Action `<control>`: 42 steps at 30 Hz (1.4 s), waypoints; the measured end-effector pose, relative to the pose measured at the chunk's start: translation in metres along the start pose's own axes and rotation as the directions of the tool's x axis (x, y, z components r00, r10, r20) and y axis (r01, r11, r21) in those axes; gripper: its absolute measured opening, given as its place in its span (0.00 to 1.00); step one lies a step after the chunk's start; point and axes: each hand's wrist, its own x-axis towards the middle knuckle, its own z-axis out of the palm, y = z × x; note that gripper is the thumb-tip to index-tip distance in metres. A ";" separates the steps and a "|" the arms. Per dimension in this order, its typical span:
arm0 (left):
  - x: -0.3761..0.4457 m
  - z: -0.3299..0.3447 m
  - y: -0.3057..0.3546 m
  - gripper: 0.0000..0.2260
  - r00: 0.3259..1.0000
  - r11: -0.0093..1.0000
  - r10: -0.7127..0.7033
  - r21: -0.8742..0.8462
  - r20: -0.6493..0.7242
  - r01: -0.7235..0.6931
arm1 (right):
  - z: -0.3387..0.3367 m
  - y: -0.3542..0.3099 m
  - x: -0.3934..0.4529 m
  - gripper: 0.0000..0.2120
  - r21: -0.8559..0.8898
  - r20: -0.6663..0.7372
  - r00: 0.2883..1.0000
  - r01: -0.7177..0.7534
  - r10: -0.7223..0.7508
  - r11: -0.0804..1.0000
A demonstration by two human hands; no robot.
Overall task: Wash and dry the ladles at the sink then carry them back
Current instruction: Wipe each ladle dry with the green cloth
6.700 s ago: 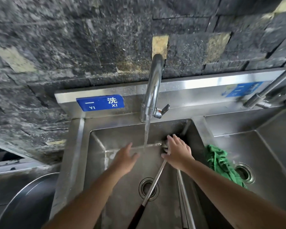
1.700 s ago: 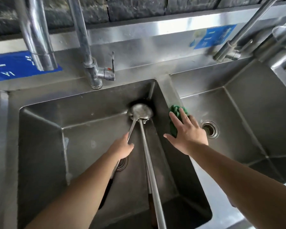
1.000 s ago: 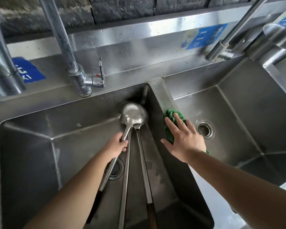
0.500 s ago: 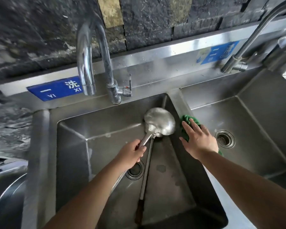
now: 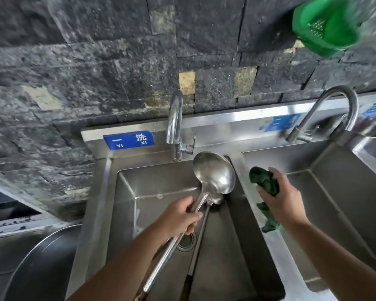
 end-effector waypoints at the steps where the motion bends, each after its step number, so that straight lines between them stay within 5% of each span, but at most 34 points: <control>1: -0.006 0.002 0.007 0.05 1.000 1.000 0.017 0.010 0.001 -0.017 | -0.007 -0.018 -0.004 0.27 0.031 -0.046 0.998 0.038 -0.036 0.999; 4: -0.020 0.006 0.022 0.03 0.998 0.998 0.068 -0.017 -0.001 -0.068 | -0.020 -0.072 -0.013 0.26 0.046 -0.132 0.955 0.274 -0.266 0.961; 8: -0.032 0.015 0.039 0.04 0.989 0.989 0.141 0.044 -0.052 -0.138 | -0.007 -0.116 -0.014 0.23 -0.285 -0.112 0.592 0.750 -0.798 0.597; 10: -0.033 0.018 0.049 0.07 0.960 0.968 0.219 0.160 -0.173 -0.192 | 0.004 -0.134 -0.016 0.23 -0.415 0.066 0.526 0.787 -0.848 0.456; 14: -0.046 0.012 0.058 0.12 0.922 0.940 0.238 0.310 -0.305 -0.140 | 0.019 -0.150 -0.026 0.21 -0.450 0.335 0.531 0.816 -0.778 0.362; 22: -0.054 -0.013 0.061 0.11 0.860 0.807 0.383 0.574 -0.338 -0.135 | 0.019 -0.187 -0.016 0.22 -0.463 0.343 0.633 0.757 -0.693 0.461; 26: -0.055 -0.019 0.061 0.14 0.889 0.759 0.351 0.645 -0.293 -0.088 | 0.007 -0.201 0.003 0.24 -0.293 0.431 0.726 0.675 -0.536 0.677; 31: -0.061 -0.013 0.048 0.13 0.888 0.762 0.368 0.637 -0.276 -0.118 | -0.004 -0.206 0.035 0.28 -0.181 0.620 0.721 0.513 -0.308 0.839; 35: -0.069 -0.013 0.043 0.14 0.872 0.772 0.382 0.624 -0.305 -0.119 | -0.021 -0.189 0.045 0.18 0.143 0.667 0.709 0.179 -0.228 0.973; 38: -0.075 -0.013 0.051 0.15 0.843 0.808 0.401 0.571 -0.358 -0.142 | -0.020 -0.163 0.041 0.13 0.470 0.569 0.794 -0.101 -0.214 0.877; 42: -0.077 -0.013 0.061 0.17 0.838 0.835 0.389 0.530 -0.384 -0.145 | 0.000 -0.153 0.021 0.08 0.714 0.327 0.918 -0.085 -0.224 0.695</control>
